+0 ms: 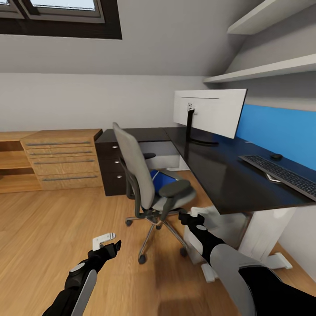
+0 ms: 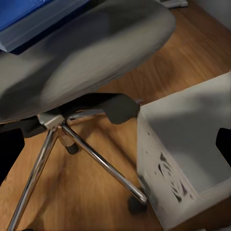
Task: In the bedroom, organize the workspace by keeping the computer under the desk, ensuring the monitor is on the desk, placing the keyboard on the desk next to the monitor, placing the mouse on the desk next to the keyboard, moving the folder from the swivel chair onto the desk next to the mouse, stacking the notebook on top of the folder with the pen on top of the notebook, and positioning the swivel chair next to the desk.
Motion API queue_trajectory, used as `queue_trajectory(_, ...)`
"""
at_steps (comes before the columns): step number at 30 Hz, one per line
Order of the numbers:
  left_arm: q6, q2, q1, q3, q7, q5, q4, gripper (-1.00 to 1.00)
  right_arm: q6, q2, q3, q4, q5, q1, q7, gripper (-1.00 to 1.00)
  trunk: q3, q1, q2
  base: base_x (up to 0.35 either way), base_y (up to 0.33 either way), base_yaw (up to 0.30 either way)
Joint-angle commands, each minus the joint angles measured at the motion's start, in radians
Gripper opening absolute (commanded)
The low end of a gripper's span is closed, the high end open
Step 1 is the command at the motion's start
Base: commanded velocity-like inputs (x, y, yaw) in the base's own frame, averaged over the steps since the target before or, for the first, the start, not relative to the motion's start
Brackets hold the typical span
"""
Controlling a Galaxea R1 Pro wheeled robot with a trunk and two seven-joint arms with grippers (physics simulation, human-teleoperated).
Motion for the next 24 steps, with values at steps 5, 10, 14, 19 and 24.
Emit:
queue_trajectory(5, 0.004, 0.001, 0.0, -0.001, 0.008, 0.011, -0.001, 1.0, -0.005, 0.0, 0.004, 0.001, -0.011, -0.001, -0.002, 1.0, -0.001, 0.0, 0.0, 0.196, 0.0, 0.0)
queue_trajectory(10, 0.004, 0.001, 0.0, 0.0, 0.009, 0.011, -0.001, 1.0, -0.005, 0.0, 0.004, 0.001, -0.011, -0.001, -0.002, 1.0, -0.001, 0.0, 0.0, 0.07, 0.0, 0.0)
queue_trajectory(14, 0.004, 0.001, 0.0, 0.0, 0.009, 0.011, -0.001, 1.0, -0.005, 0.0, 0.004, 0.001, -0.011, -0.001, -0.002, 1.0, -0.001, 0.0, 0.0, 0.147, 0.0, 0.0)
queue_trajectory(19, 0.004, 0.001, 0.0, 0.0, 0.009, 0.011, -0.001, 1.0, -0.005, 0.001, 0.004, 0.001, -0.011, -0.001, -0.002, 1.0, -0.001, 0.0, 0.0, 0.085, 0.0, 0.0)
queue_trajectory(24, 0.004, 0.001, 0.0, 0.001, 0.01, 0.011, -0.001, 1.0, -0.005, 0.001, 0.004, 0.001, -0.011, -0.001, -0.002, 1.0, -0.001, 0.0, 0.0, 0.022, 0.0, 0.0)
